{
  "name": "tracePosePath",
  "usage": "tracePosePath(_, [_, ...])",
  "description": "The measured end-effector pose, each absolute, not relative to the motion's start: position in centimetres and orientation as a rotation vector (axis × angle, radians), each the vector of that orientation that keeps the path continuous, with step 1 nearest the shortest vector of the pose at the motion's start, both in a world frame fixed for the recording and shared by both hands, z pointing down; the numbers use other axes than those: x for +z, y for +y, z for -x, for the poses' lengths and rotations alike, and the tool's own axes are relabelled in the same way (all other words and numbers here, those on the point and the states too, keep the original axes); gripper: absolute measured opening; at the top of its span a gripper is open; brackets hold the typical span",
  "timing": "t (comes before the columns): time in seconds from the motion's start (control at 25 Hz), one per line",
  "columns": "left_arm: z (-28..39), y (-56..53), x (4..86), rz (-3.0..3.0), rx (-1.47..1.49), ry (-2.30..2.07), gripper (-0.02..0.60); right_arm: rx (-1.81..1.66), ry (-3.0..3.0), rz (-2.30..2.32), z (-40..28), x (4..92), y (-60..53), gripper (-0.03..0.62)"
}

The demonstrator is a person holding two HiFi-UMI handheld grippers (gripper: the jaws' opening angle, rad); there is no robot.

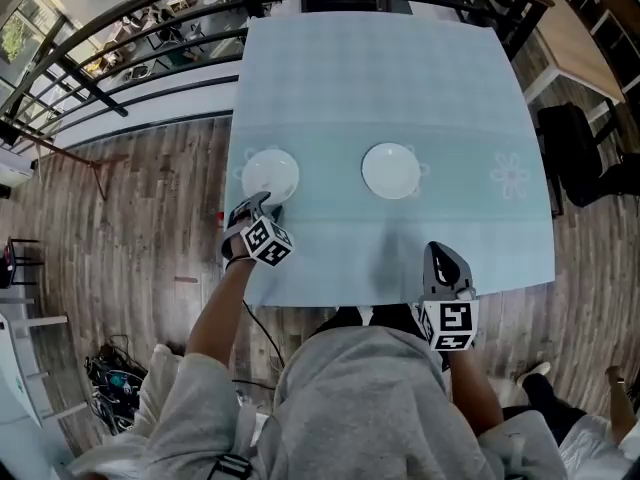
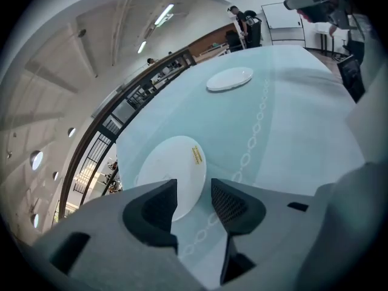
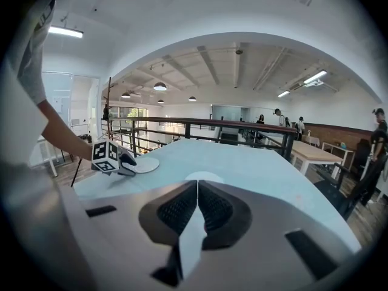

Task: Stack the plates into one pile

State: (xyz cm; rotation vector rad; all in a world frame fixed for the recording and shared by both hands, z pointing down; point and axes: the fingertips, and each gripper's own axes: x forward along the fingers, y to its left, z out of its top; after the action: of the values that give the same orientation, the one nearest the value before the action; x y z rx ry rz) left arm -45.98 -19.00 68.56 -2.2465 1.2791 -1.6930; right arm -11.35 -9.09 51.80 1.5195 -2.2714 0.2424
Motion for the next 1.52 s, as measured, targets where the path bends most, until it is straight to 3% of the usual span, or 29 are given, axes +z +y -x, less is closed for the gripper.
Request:
tracePosePath(0.88, [45.7,-19.8,68.6,2.091,-1.769,1.064,0.167,0.251,-2.246,-1.519,11.7,52.2,-9.3,0.026])
tracePosePath(1.2, [45.1,-19.6,69.2,2.09,-1.74,1.007,0.064,0.262,-2.239,-1.51,12.0,52.6,-9.3,0.026])
tracePosePath(1.52, [44.7,-19.7,68.6,2.066,-1.729,1.006,0.049,0.256,-2.242,-1.499,11.6,52.7,-9.1,0.027])
